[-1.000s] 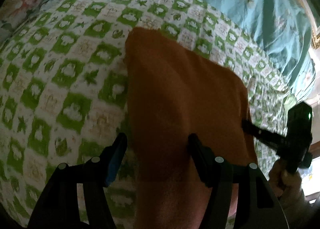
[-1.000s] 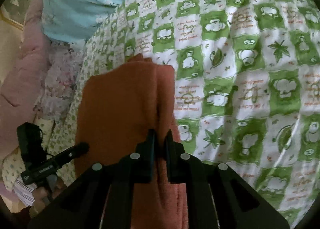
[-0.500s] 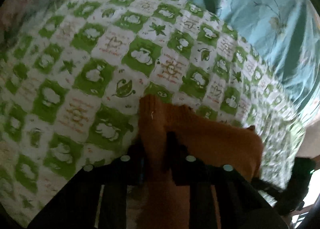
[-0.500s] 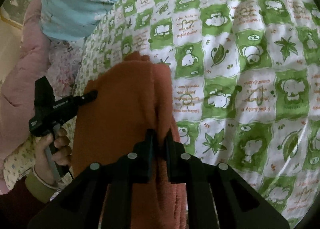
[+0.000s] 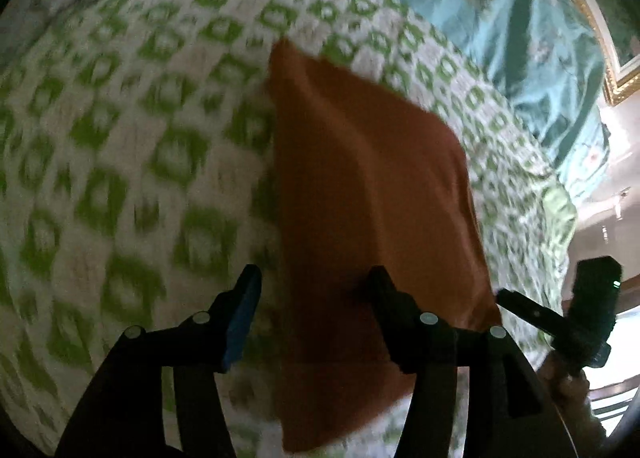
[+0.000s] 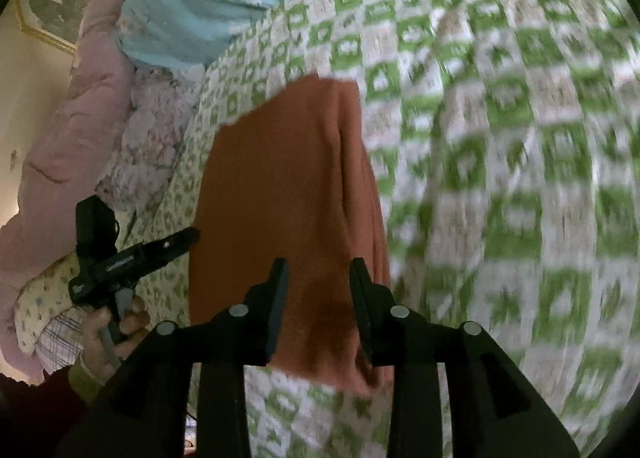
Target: Fold small clothes
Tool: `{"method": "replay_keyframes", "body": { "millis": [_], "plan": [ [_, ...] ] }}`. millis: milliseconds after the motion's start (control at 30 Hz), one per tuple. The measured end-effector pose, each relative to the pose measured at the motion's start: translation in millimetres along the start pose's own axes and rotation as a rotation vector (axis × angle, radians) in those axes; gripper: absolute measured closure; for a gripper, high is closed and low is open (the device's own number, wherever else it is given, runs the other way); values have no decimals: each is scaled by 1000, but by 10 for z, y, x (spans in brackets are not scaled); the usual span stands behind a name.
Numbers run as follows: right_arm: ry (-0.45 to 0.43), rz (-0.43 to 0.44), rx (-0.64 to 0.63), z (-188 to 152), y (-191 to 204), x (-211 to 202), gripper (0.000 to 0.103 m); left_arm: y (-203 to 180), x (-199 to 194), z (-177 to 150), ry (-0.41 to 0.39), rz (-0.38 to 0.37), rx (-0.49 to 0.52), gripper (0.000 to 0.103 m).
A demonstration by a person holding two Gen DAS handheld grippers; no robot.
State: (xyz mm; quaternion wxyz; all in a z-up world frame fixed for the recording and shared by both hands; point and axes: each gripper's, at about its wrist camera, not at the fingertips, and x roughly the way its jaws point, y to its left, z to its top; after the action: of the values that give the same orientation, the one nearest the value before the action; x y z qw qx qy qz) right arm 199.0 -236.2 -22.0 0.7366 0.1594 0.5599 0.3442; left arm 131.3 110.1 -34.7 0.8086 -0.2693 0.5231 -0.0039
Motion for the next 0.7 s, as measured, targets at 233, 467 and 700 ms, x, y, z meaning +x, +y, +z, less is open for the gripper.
{"method": "replay_keyframes", "body": {
  "millis": [233, 467, 700],
  "plan": [
    [7, -14, 23, -257, -37, 28, 103, -44, 34, -474, 53, 15, 3, 43],
    [-8, -80, -19, -254, 11, -101, 102, -84, 69, -670, 80, 32, 24, 43],
    [-23, -79, 18, -436, -81, -56, 62, -70, 88, -659, 91, 33, 17, 43]
  ]
}}
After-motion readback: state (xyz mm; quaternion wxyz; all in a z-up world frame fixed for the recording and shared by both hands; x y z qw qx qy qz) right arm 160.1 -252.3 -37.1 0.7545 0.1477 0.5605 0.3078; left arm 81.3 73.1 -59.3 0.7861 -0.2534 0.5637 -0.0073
